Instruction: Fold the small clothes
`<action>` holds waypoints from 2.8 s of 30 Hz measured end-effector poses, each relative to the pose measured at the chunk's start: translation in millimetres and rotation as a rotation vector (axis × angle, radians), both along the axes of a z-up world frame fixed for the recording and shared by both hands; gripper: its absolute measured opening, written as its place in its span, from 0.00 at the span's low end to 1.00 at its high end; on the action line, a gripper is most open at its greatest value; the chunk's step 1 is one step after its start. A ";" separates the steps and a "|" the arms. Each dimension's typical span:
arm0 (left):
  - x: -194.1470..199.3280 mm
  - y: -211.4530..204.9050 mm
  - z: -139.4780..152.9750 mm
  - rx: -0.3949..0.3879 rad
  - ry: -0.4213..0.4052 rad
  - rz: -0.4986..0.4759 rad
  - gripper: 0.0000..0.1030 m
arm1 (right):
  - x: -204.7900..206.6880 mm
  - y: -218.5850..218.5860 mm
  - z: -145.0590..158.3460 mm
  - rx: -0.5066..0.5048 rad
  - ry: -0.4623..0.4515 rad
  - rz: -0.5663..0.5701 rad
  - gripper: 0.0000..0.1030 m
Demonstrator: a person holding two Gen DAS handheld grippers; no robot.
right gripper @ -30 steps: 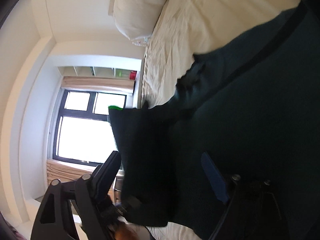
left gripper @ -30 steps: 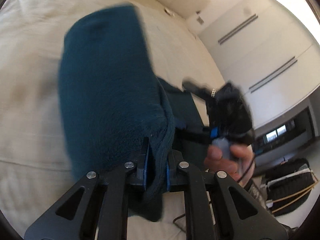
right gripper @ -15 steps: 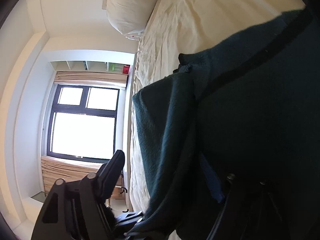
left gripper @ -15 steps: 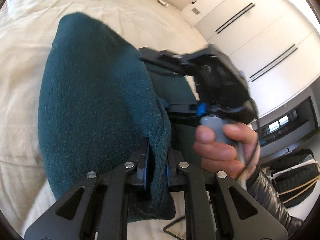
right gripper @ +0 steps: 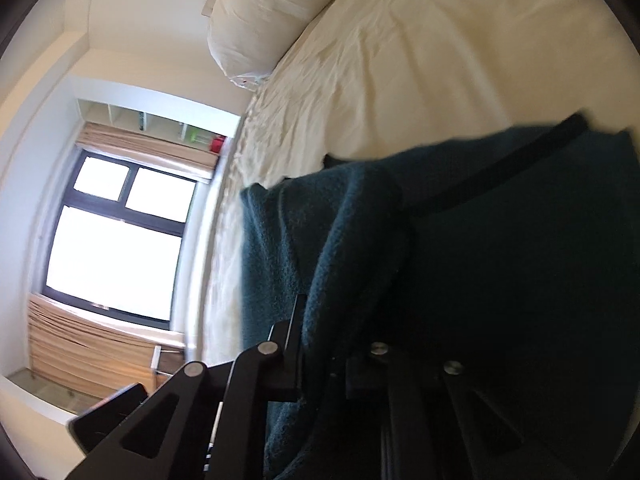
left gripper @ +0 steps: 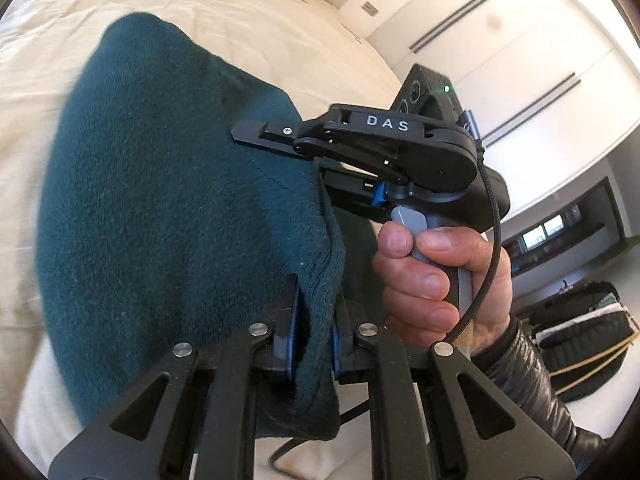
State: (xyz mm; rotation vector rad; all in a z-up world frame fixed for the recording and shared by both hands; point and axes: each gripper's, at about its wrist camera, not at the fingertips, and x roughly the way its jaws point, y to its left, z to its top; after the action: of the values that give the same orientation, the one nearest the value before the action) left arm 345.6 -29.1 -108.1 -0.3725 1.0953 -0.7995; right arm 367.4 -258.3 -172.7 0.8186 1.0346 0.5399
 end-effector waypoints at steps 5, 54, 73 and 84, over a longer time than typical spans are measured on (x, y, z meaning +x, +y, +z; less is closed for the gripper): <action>-0.6 -34.1 -0.4 -0.005 0.004 -0.056 0.11 | -8.5 -36.1 6.1 -0.082 0.001 -0.033 0.14; 12.3 48.2 -30.5 0.063 -0.104 0.092 0.73 | -93.2 -93.6 -30.8 -0.134 0.029 -0.160 0.24; 33.3 58.6 -79.5 0.210 -0.100 0.090 0.74 | -124.1 -95.9 -37.7 -0.106 0.001 -0.165 0.00; 67.9 41.3 -11.5 0.191 -0.360 0.136 0.74 | -101.5 -75.9 33.4 -0.078 -0.212 -0.122 0.50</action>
State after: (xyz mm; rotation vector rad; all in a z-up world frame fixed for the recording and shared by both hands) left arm 413.5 12.2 -119.7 -0.1325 0.7911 -0.6066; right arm 265.9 -334.1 -139.3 0.7333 0.8015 0.4686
